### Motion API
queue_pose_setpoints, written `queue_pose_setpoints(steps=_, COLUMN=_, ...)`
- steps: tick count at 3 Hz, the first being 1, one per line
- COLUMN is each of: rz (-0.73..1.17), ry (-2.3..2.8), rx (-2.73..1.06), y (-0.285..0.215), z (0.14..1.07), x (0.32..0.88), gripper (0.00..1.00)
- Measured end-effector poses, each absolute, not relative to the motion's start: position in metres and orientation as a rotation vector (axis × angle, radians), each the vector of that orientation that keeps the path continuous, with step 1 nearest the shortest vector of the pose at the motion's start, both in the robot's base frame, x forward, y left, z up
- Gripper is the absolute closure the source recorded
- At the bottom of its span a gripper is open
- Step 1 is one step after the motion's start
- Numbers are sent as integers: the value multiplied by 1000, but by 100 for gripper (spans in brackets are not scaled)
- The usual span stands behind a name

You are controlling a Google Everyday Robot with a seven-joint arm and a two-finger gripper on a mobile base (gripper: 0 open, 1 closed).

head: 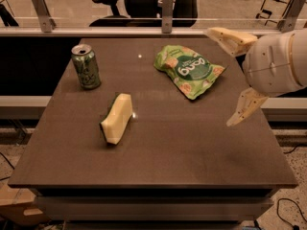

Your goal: Pick sponge

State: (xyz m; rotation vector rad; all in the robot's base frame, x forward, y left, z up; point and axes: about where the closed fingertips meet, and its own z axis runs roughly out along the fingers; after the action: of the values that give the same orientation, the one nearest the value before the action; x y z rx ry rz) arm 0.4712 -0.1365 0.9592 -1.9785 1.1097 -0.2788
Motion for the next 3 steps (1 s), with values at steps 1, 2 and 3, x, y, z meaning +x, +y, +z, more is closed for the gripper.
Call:
queue_pose_setpoints(steps=1, rz=-328, ry=982, rx=-2016, y=-117, z=963, x=476, gripper=0)
queue_pose_setpoints(steps=2, rz=-357, ry=900, rx=-2078, y=-95, z=962, x=482, gripper=0)
queue_pose_setpoints(steps=3, rz=-382, ry=840, rx=-2154, y=-73, z=957, x=487, gripper=0)
